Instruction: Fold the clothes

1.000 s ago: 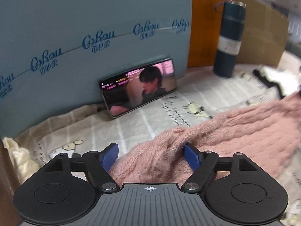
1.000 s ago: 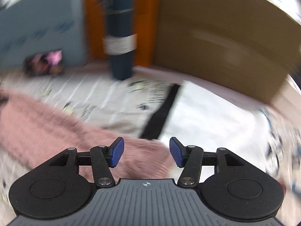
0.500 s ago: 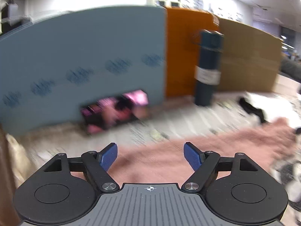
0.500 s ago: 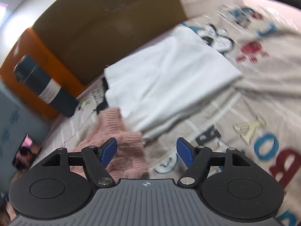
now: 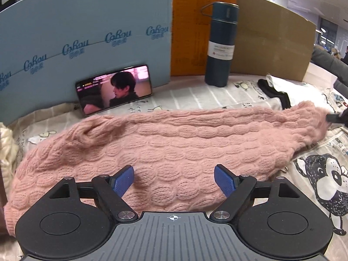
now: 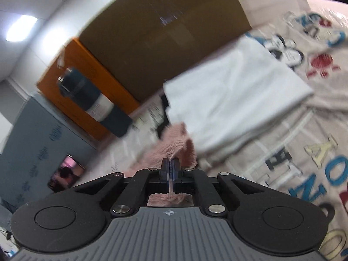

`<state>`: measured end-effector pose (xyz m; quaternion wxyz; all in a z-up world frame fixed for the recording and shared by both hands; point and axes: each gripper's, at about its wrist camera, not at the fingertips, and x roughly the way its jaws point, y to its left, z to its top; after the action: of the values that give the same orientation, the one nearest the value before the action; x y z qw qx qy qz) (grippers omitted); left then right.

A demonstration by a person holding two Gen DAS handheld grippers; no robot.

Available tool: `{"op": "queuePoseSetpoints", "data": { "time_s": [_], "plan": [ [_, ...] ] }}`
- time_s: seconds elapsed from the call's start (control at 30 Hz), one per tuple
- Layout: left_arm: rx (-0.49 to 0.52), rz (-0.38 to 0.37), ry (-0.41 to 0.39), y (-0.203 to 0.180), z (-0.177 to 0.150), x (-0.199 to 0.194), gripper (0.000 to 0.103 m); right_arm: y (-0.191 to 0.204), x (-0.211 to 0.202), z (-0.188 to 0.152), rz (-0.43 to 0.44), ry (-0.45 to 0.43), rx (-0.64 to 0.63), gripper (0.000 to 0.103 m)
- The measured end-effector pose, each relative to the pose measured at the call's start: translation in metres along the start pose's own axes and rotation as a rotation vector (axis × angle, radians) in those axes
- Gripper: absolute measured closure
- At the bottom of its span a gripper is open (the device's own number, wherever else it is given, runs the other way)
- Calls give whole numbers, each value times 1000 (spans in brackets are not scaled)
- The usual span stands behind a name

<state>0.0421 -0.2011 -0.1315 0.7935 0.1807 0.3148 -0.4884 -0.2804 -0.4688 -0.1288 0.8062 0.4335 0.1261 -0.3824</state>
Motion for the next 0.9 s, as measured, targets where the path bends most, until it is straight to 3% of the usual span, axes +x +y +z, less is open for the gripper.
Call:
{"op": "queuePoseSetpoints", "data": {
  "time_s": [0.07, 0.23, 0.5, 0.6, 0.63, 0.7, 0.9],
  "plan": [
    [-8, 0, 1, 1, 0, 0, 20, 13, -9, 15, 62, -51, -29, 101],
    [-14, -13, 6, -1, 1, 4, 20, 35, -4, 44, 105, -110, -114, 101],
    [-19, -2, 24, -1, 1, 7, 20, 16, 47, 37, -148, 54, -172, 100],
    [-11, 1, 28, -3, 0, 7, 20, 8, 43, 32, -190, 60, -126, 91],
    [-12, 1, 28, -3, 0, 7, 20, 5, 37, 31, -188, 52, -95, 73],
    [-17, 0, 24, -3, 1, 7, 20, -2, 23, 21, -167, 36, -29, 50],
    [-16, -4, 36, -4, 1, 7, 19, -10, 19, -15, -69, 109, 129, 53]
  ]
}}
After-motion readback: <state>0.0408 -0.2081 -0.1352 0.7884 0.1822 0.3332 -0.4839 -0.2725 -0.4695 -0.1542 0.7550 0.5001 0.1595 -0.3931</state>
